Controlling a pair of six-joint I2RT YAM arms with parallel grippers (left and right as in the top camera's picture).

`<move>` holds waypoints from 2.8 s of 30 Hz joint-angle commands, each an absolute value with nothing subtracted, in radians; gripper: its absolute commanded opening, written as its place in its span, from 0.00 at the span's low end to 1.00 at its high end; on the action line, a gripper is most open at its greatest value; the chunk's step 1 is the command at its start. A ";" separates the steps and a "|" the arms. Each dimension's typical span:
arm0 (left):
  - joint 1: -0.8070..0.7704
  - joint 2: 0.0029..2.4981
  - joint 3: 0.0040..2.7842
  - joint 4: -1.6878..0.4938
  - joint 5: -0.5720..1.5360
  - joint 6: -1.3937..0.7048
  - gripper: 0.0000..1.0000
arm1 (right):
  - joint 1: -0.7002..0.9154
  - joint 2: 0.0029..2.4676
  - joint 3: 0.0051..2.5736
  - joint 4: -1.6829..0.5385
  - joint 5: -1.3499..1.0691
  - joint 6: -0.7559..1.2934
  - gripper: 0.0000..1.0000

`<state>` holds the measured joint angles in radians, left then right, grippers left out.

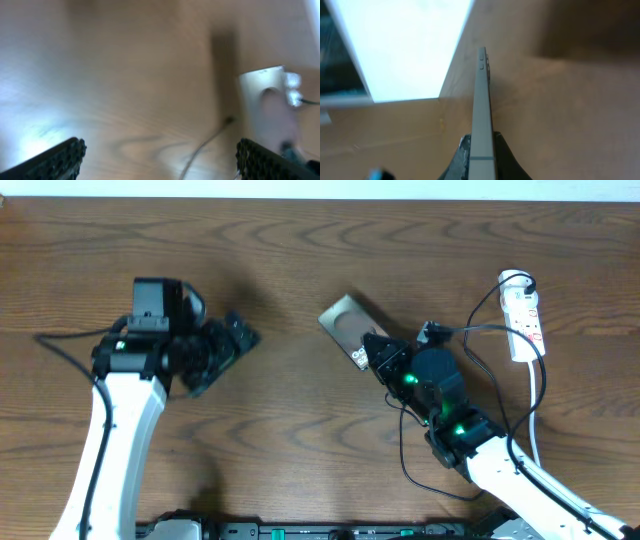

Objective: Plug charger to phone and switch on socket

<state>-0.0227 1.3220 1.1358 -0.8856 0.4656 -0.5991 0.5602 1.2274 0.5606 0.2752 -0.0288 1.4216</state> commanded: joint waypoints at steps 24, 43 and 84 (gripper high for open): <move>0.025 0.502 1.081 -1.272 0.093 -0.748 0.98 | 0.271 1.027 0.492 0.452 -0.815 1.494 0.01; 0.025 0.509 0.758 -0.754 0.742 -1.052 0.98 | 0.422 1.119 0.085 1.127 -0.446 1.787 0.01; 0.014 0.698 0.579 -0.332 0.769 -1.221 0.70 | 0.868 1.444 0.430 1.162 -0.140 1.959 0.01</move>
<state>0.0185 0.6857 0.5724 -0.3557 0.7940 -1.2339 0.8413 1.4494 0.4011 1.1439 -0.1535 1.9499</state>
